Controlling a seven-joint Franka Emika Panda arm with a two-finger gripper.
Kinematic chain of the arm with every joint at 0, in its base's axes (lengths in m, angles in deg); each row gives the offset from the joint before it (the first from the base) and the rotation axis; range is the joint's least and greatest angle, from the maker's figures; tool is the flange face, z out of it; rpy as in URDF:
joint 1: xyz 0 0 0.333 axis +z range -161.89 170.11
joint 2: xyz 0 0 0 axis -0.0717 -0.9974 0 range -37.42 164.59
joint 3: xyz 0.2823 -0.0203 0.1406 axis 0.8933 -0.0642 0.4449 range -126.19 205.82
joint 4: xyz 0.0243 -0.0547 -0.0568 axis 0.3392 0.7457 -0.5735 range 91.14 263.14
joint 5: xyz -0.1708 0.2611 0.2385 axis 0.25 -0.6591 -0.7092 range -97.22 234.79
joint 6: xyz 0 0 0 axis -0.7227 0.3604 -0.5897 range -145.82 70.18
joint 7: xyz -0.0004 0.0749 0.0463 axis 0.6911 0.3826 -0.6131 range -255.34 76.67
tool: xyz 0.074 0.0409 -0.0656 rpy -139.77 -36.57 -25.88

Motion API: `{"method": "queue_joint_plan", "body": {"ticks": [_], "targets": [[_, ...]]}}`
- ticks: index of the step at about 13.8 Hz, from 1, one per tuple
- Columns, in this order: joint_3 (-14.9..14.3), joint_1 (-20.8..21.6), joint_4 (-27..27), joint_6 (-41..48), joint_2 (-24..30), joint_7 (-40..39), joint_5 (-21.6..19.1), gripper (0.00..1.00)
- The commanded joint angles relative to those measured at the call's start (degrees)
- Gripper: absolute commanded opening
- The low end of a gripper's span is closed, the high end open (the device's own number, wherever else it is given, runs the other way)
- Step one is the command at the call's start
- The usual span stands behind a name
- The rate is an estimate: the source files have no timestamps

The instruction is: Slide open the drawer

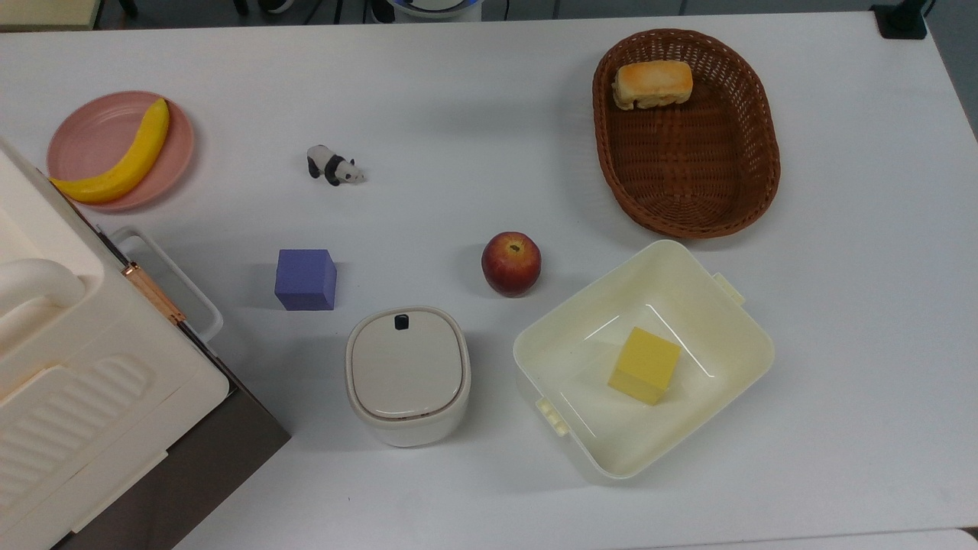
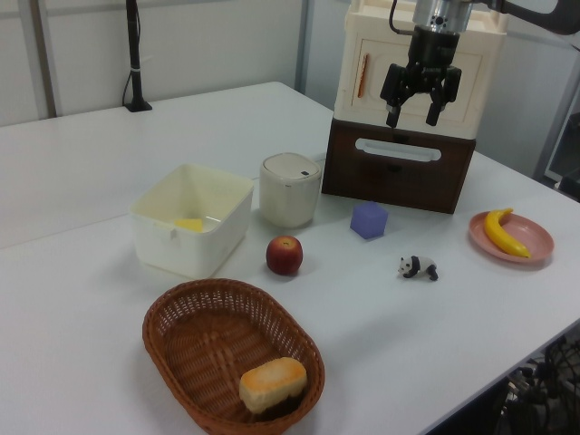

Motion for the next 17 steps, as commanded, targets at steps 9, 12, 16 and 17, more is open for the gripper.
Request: {"method": "queue_joint_plan", "body": {"ticks": [9,12,16,17], "targets": [[-0.3,0.4,-0.6,0.9,0.0,-0.4,-0.2,1.0],[-0.3,0.2,-0.6,1.0,0.1,-0.6,-0.1,1.0],[-0.6,0.1,-0.7,0.8,0.1,-0.7,-0.1,1.0],[-0.6,0.2,-0.7,0.7,0.0,-0.8,0.0,1.0]]}}
